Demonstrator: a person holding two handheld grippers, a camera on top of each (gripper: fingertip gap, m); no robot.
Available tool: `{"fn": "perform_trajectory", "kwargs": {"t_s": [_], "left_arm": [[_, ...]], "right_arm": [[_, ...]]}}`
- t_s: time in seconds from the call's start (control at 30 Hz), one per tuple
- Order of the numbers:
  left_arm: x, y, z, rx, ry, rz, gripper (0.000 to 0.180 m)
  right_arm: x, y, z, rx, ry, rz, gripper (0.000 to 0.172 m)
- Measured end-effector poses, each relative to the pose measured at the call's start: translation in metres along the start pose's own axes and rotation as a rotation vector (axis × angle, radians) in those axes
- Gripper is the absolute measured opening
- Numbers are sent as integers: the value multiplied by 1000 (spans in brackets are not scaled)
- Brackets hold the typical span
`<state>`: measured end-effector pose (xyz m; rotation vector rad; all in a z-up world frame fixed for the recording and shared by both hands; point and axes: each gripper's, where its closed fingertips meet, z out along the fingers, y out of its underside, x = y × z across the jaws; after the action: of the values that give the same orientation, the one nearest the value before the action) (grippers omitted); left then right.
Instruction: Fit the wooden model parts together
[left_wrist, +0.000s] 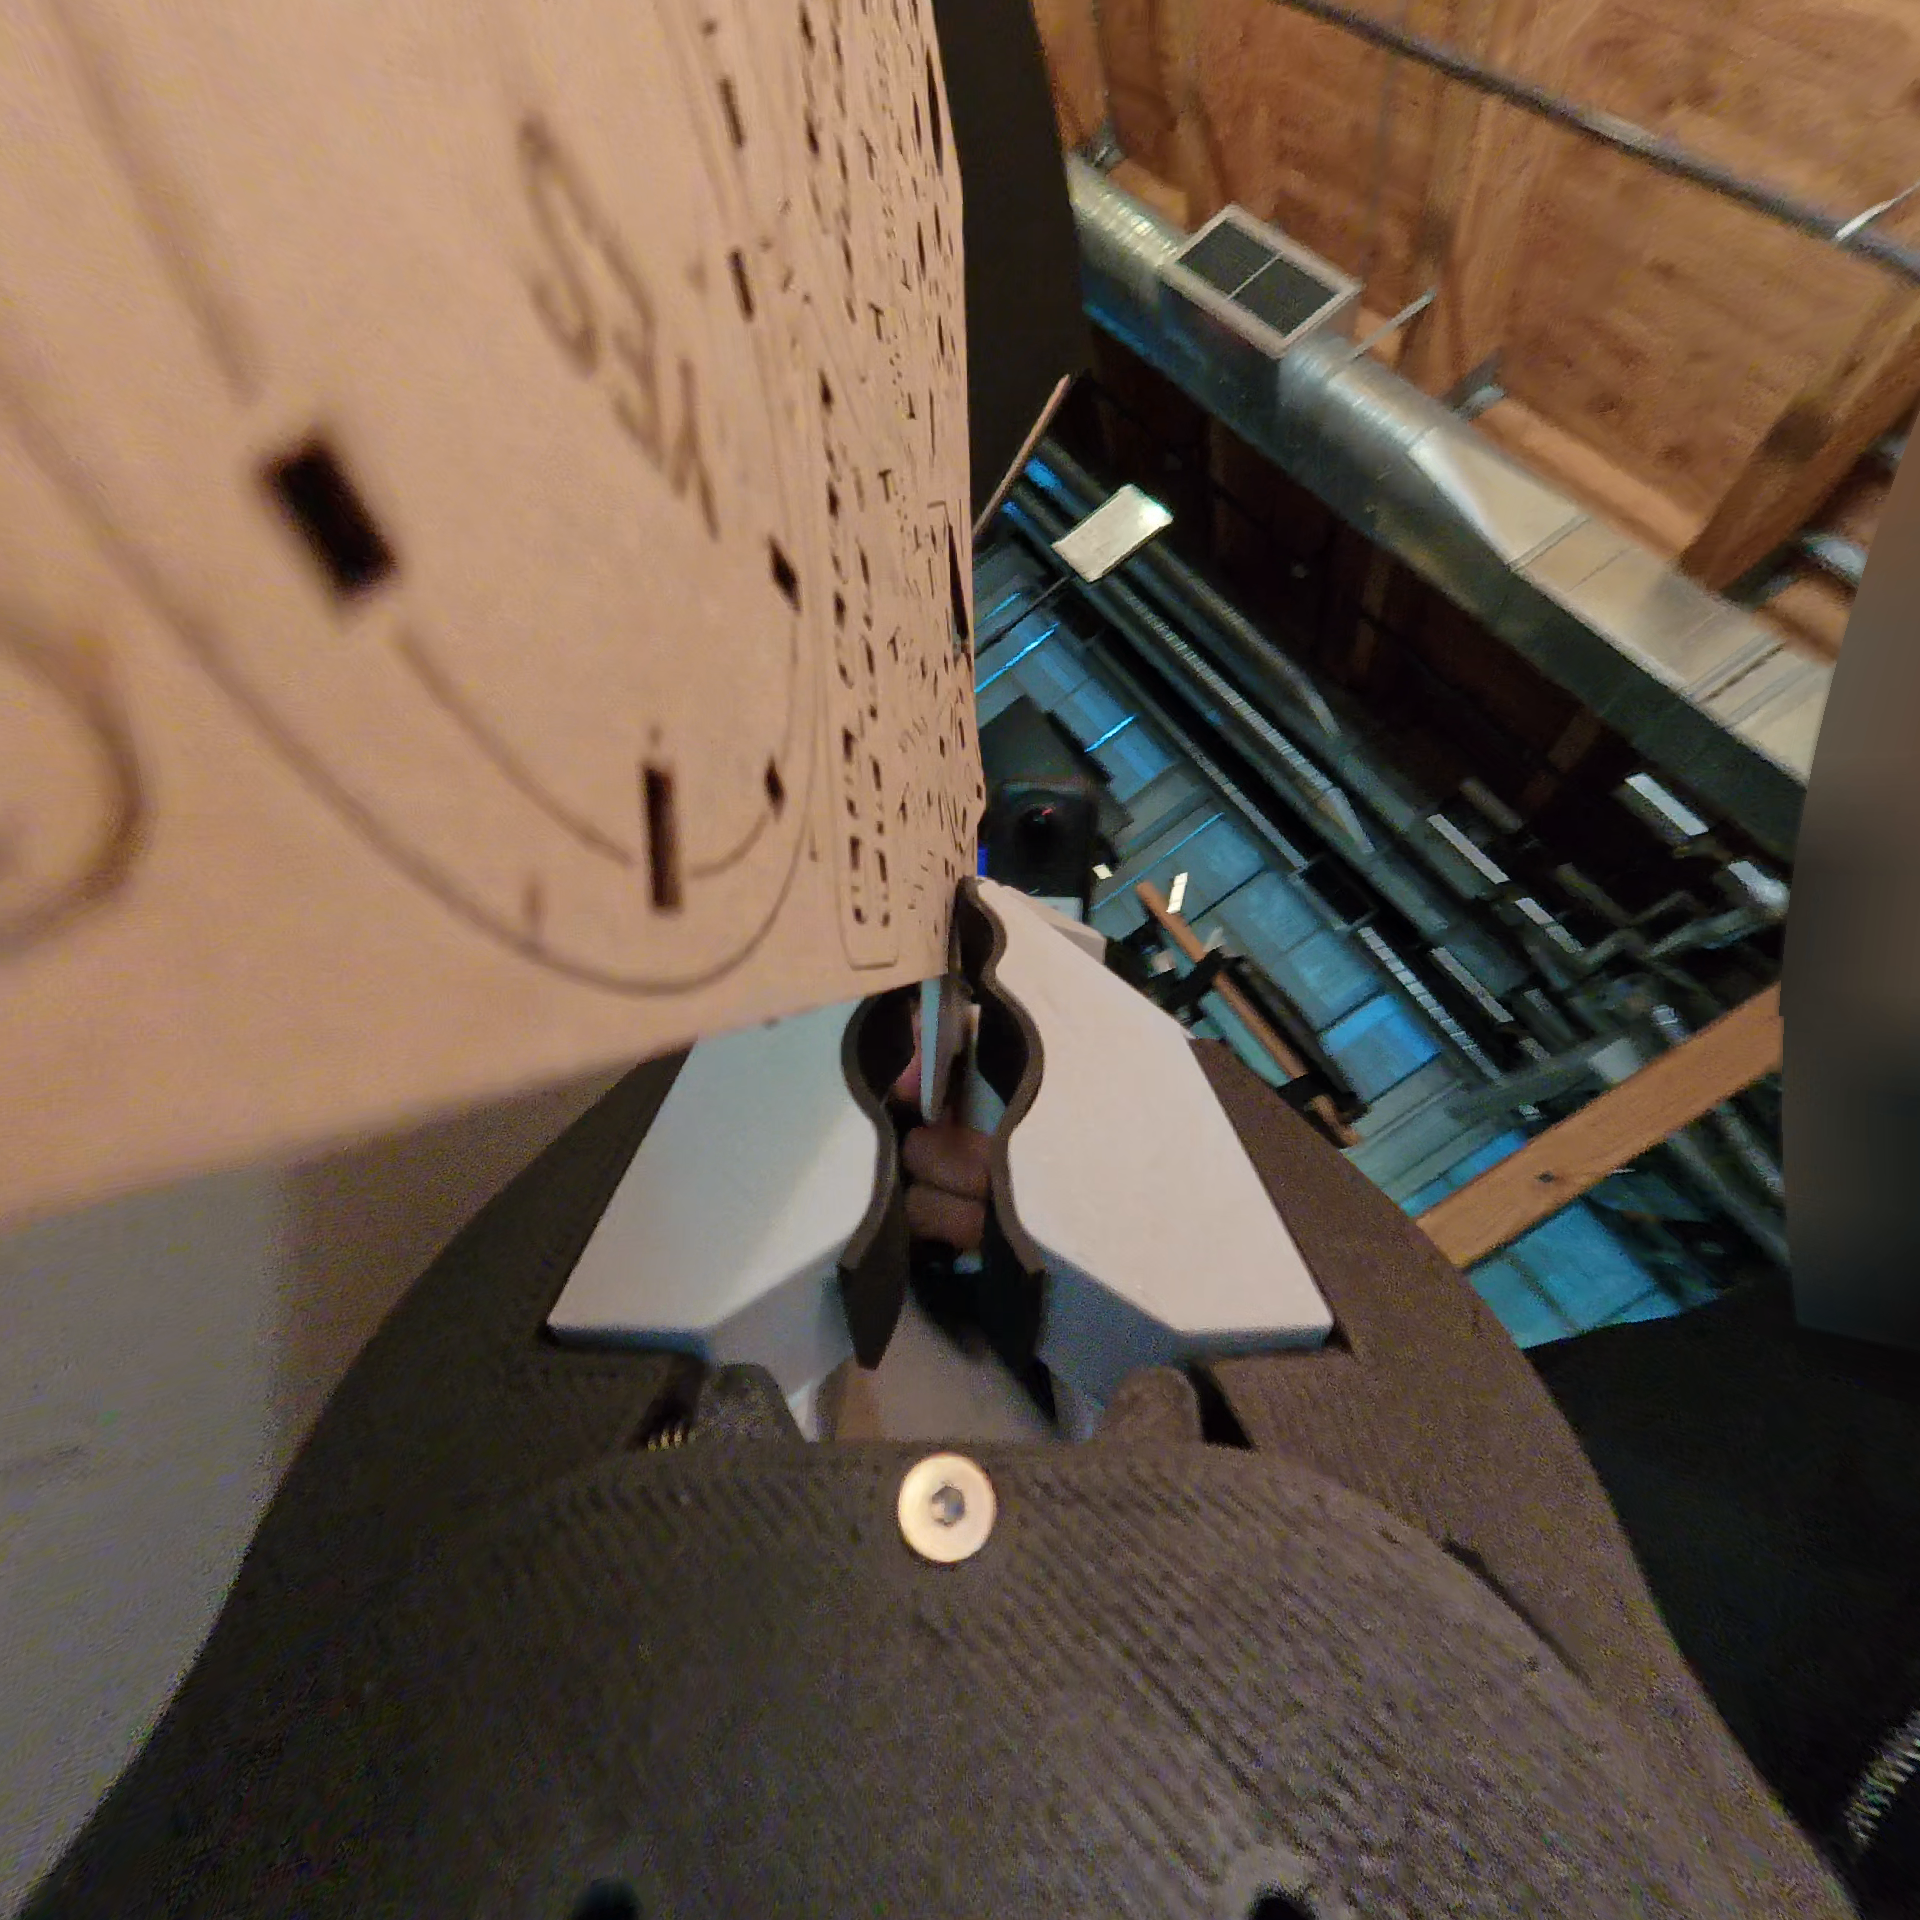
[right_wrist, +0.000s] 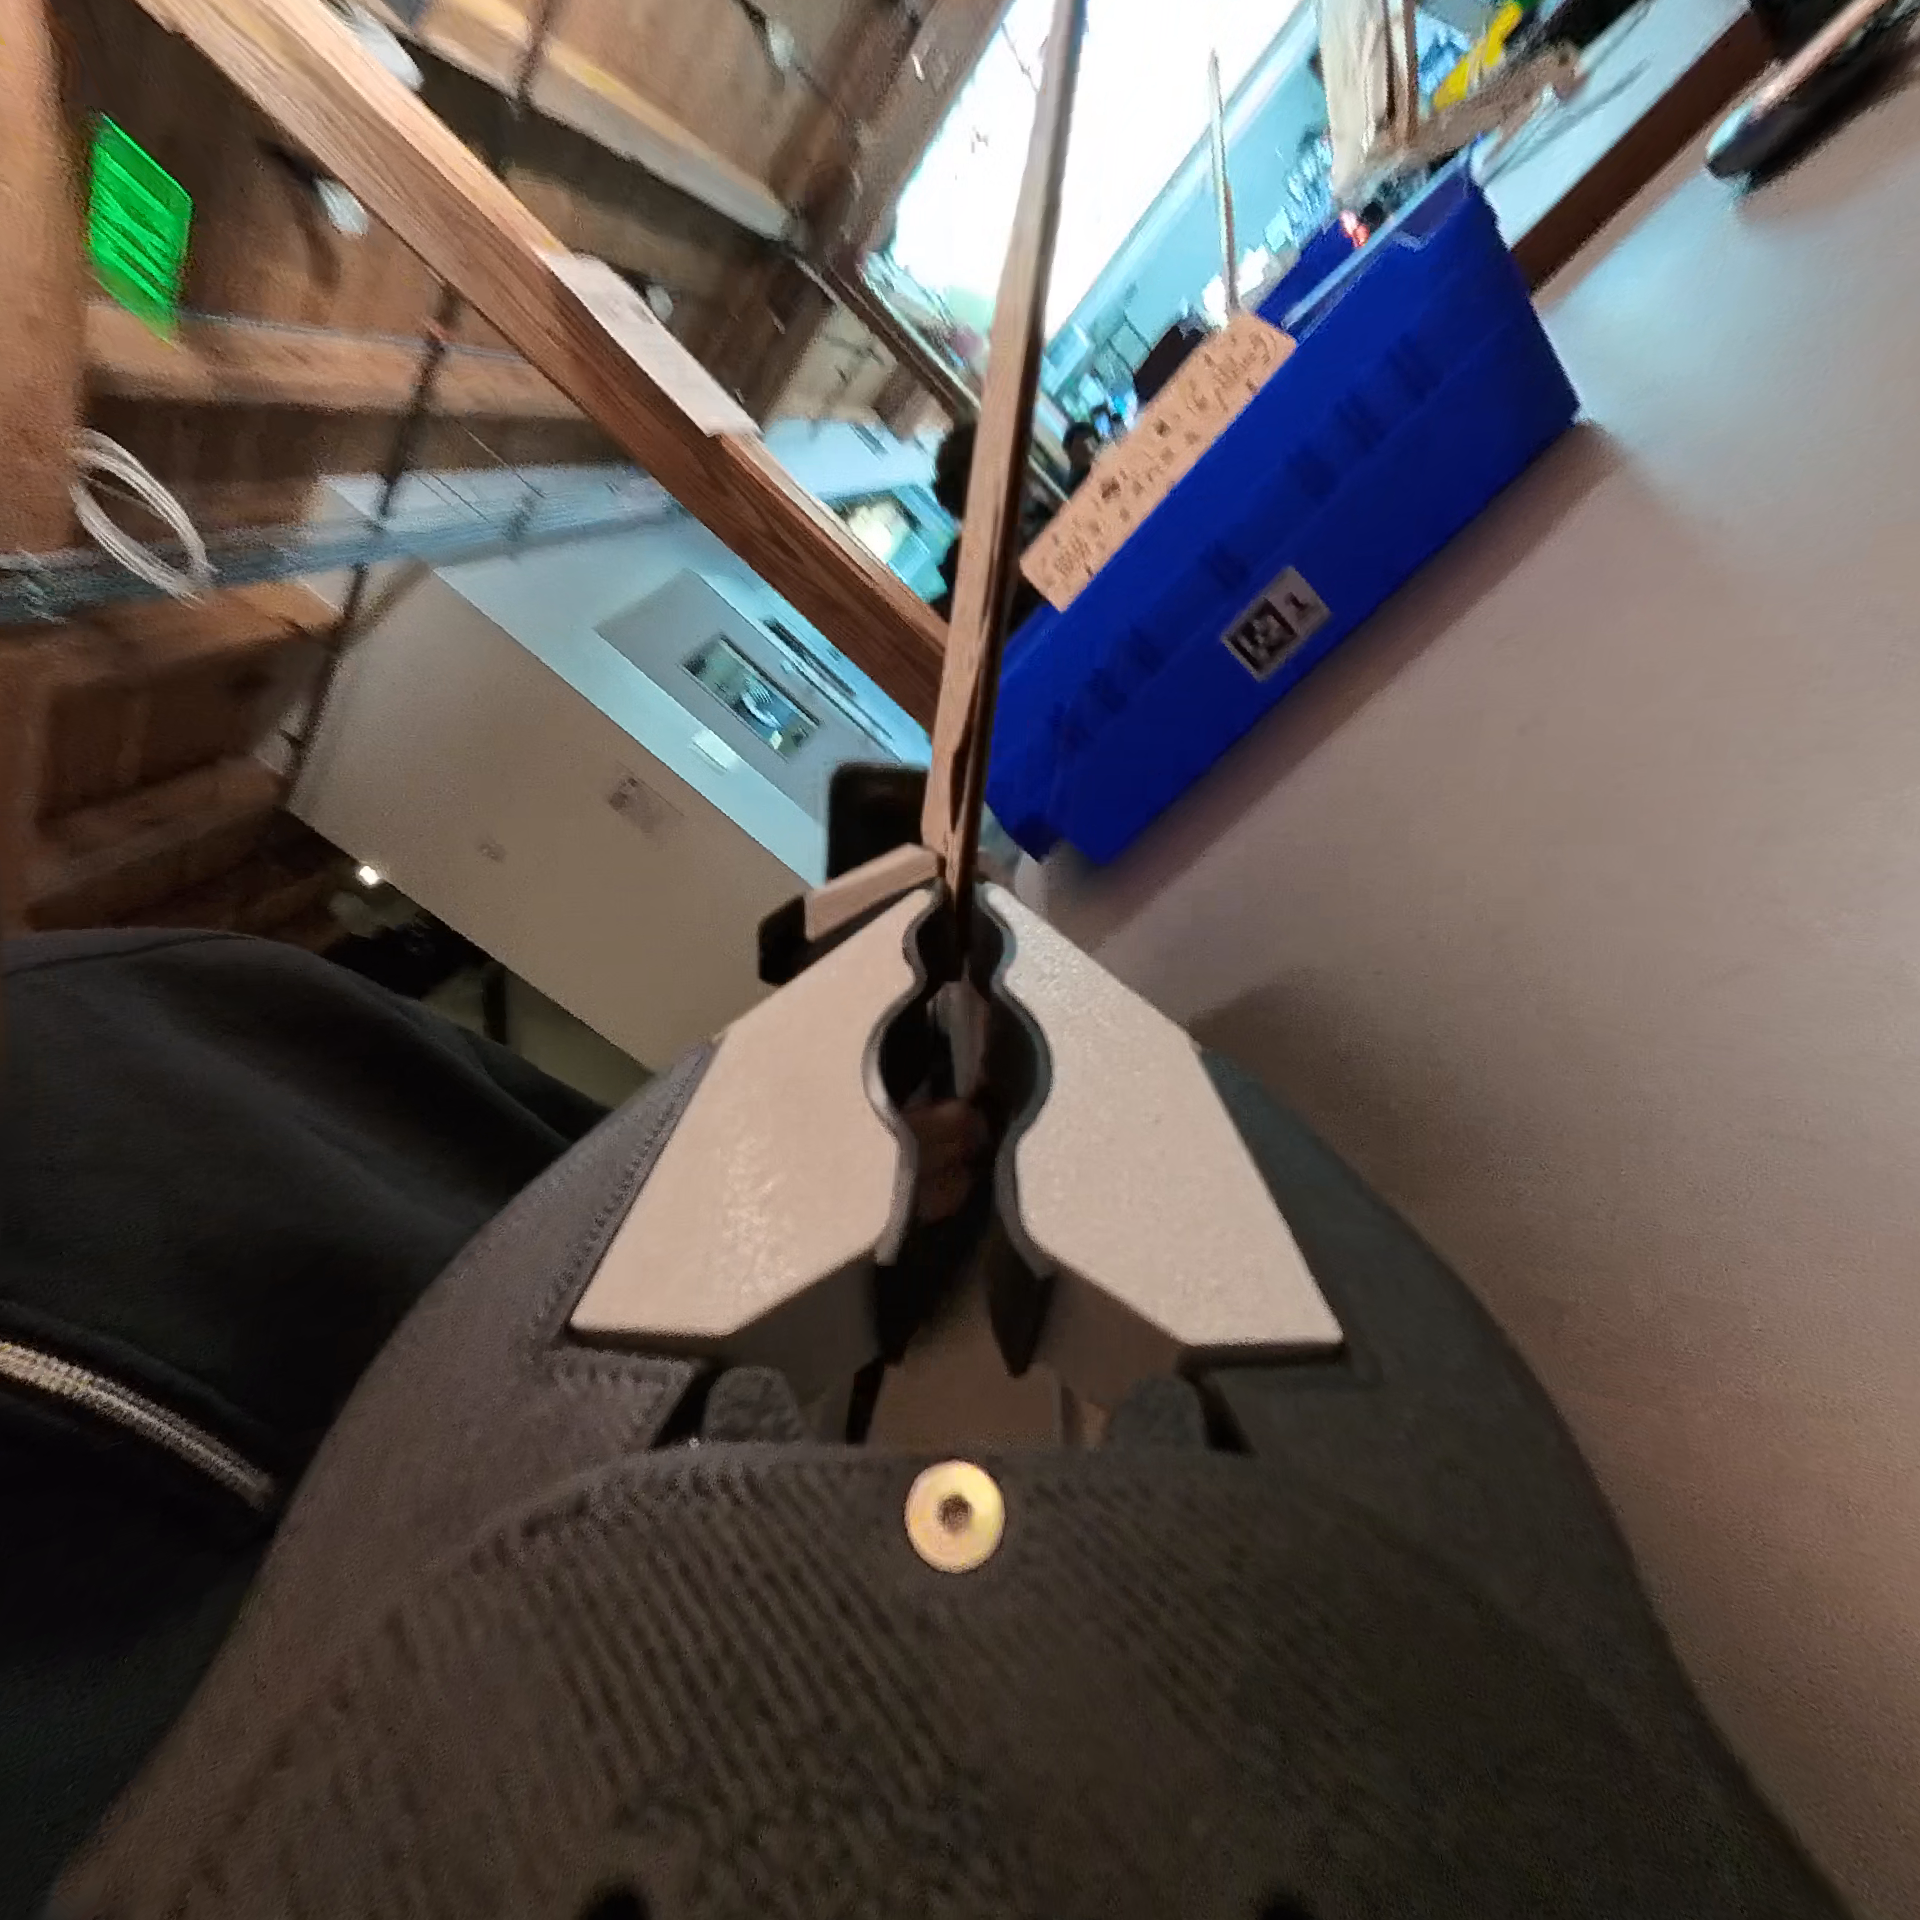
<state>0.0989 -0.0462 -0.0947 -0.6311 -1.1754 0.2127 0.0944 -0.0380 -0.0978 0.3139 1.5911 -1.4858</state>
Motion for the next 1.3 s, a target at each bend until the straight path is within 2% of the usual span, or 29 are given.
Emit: {"fn": "perform_trajectory", "kwargs": {"t_s": [0.03,0.1,0.13,0.17,0.23,0.4,0.6,0.77,1.3], "left_arm": [[1,-2,0,18,23,-22,2],[5,-3,1,34,41,-10,24],[5,-1,3,25,37,-8,25],[6,3,5,12,44,-16,24],[3,2,5,25,37,-54,0],[0,3,4,4,35,-89,0],[-1,9,5,-51,1,-41,0],[-11,15,6,-84,-63,-77,0],[-28,21,7,-119,-204,-31,0]], "right_arm": [[-1,-3,1,27,-10,13,1],[0,-5,3,47,-3,10,1],[0,-5,4,46,4,-1,1],[0,-4,4,51,6,-10,1],[-3,-4,6,65,-6,-8,1],[0,-4,6,59,3,-8,4],[4,1,-1,-22,-3,8,2],[16,9,-3,-147,155,-175,6],[37,15,-6,-249,419,-351,10]]}}
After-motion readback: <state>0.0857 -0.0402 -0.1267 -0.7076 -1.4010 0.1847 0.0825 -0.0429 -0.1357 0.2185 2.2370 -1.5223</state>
